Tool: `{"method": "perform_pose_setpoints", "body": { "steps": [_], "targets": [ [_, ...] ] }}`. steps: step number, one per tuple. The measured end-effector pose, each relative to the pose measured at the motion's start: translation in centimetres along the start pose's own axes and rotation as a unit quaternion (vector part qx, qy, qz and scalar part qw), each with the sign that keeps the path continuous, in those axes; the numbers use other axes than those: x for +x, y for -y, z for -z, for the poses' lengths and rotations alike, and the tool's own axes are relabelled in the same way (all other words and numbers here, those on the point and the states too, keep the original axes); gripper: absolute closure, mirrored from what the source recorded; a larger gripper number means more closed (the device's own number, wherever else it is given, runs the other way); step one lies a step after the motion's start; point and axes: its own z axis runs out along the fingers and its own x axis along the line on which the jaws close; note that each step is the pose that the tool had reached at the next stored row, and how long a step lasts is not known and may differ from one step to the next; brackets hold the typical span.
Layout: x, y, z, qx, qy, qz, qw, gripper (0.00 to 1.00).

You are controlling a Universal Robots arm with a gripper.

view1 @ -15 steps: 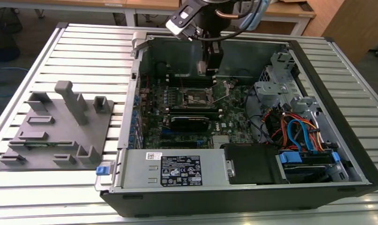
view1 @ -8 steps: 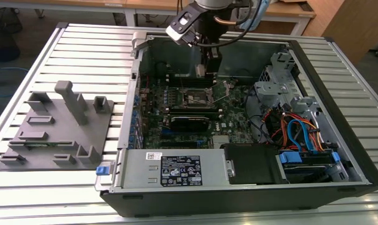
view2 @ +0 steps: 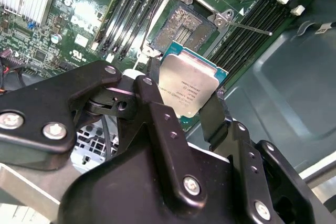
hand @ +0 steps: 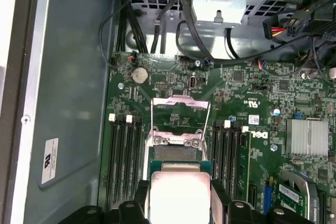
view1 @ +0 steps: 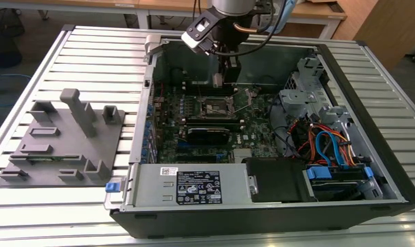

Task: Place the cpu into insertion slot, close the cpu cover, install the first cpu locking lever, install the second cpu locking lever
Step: 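Place the cpu into insertion slot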

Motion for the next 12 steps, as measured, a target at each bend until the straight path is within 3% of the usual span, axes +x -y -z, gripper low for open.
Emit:
{"method": "perform_pose_setpoints", "body": {
  "steps": [12],
  "targets": [
    [0.00, 0.00, -0.05, 0.0000, -0.0001, 0.000, 1.0000, 0.46]
  ]
}}
